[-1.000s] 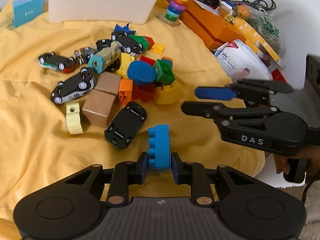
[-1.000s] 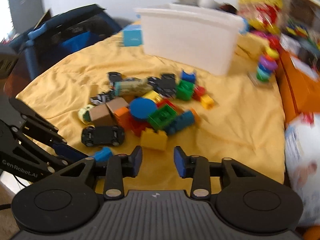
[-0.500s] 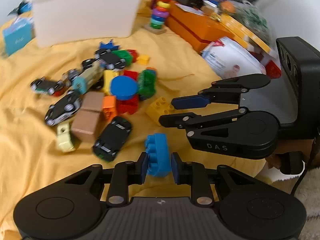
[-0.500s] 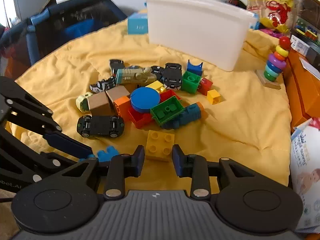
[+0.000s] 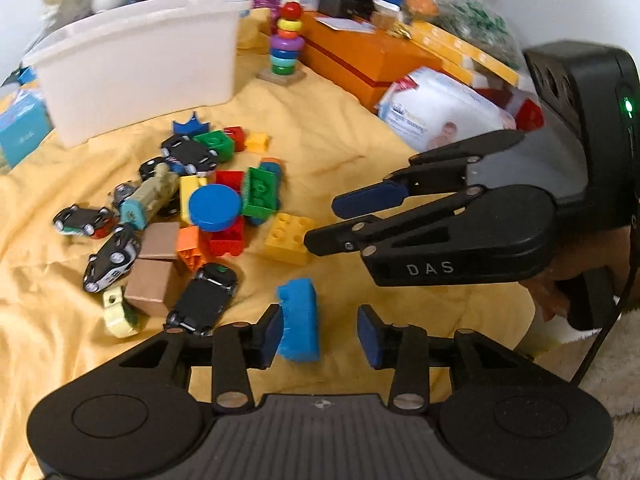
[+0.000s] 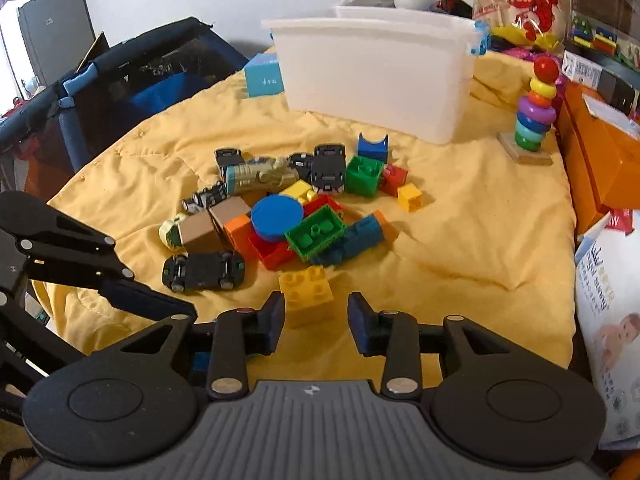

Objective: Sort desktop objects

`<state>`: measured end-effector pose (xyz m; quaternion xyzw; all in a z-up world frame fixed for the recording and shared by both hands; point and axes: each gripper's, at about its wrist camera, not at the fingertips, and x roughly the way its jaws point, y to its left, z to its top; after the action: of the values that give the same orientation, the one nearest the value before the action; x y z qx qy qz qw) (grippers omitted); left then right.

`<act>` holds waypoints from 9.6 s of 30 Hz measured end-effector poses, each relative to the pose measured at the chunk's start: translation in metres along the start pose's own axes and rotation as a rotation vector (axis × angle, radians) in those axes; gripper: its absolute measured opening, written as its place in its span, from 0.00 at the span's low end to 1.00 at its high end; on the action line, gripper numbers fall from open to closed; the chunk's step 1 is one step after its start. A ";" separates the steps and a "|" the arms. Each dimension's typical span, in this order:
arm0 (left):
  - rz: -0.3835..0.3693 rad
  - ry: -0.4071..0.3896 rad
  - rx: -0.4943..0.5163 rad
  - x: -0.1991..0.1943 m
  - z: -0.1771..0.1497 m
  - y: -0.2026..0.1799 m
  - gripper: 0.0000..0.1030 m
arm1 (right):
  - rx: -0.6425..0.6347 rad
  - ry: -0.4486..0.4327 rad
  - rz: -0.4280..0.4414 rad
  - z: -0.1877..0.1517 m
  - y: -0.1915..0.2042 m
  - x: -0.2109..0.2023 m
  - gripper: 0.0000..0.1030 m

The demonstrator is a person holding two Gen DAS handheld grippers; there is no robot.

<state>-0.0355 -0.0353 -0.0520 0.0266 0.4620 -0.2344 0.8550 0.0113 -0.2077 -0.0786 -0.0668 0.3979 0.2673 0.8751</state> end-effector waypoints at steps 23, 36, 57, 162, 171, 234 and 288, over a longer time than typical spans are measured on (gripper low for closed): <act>0.230 0.052 0.152 0.011 0.002 -0.006 0.24 | 0.060 -0.037 -0.034 -0.006 -0.017 -0.014 0.40; 0.160 0.071 0.241 0.016 -0.020 -0.046 0.39 | 0.051 -0.019 -0.032 -0.017 -0.022 -0.019 0.42; -0.051 -0.010 -0.170 0.019 -0.013 -0.002 0.43 | -0.004 -0.033 0.002 -0.010 -0.014 -0.016 0.46; 0.101 -0.056 -0.021 -0.021 0.001 0.058 0.52 | 0.242 0.097 -0.014 0.005 0.013 0.029 0.61; 0.153 -0.062 0.087 -0.022 0.000 0.045 0.45 | 0.257 0.099 0.066 0.009 0.014 0.029 0.57; -0.222 -0.007 -0.093 -0.029 0.012 0.074 0.11 | 0.119 0.139 -0.015 0.015 0.023 0.016 0.17; 0.077 0.009 0.336 0.003 -0.015 -0.012 0.41 | -0.144 0.173 -0.121 -0.006 0.032 0.018 0.20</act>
<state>-0.0505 -0.0437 -0.0611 0.1877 0.4188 -0.2753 0.8448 0.0002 -0.1754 -0.0930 -0.1763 0.4469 0.2350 0.8449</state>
